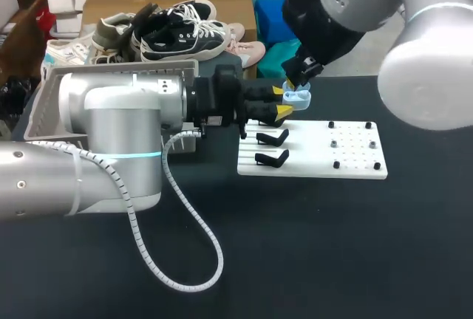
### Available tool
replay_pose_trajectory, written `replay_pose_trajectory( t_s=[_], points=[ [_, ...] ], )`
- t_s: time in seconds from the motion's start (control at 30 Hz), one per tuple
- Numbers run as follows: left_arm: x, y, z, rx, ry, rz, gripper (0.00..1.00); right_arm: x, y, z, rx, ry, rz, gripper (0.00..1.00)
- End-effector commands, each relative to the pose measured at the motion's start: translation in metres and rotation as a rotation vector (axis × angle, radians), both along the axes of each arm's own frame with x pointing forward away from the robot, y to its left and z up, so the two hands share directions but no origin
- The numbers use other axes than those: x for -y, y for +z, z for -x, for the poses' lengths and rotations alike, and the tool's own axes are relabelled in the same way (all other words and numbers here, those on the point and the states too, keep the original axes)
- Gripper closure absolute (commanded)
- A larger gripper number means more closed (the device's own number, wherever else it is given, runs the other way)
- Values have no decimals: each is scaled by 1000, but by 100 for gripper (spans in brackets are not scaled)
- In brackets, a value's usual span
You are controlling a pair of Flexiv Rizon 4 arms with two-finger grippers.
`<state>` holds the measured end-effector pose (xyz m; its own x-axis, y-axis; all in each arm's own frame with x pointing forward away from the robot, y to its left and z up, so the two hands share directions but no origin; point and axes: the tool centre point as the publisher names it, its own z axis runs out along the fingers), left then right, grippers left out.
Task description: Pick up each earbud case from the left stands, insert the matching earbuds, close the lid, and place the case in the box.
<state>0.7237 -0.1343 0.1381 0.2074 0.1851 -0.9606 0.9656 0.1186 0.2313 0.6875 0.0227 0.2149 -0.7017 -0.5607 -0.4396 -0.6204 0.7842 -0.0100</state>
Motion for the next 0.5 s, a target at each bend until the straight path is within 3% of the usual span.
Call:
replay_pose_trajectory(
  t_s=[0.03, 0.5],
  points=[
    [0, -1, 1, 3, 6, 3, 100, -4, -4, -12, -28, 6, 15, 100],
    [0, -1, 1, 3, 6, 3, 100, -1, -16, -15, -33, 15, 31, 100]
  ],
)
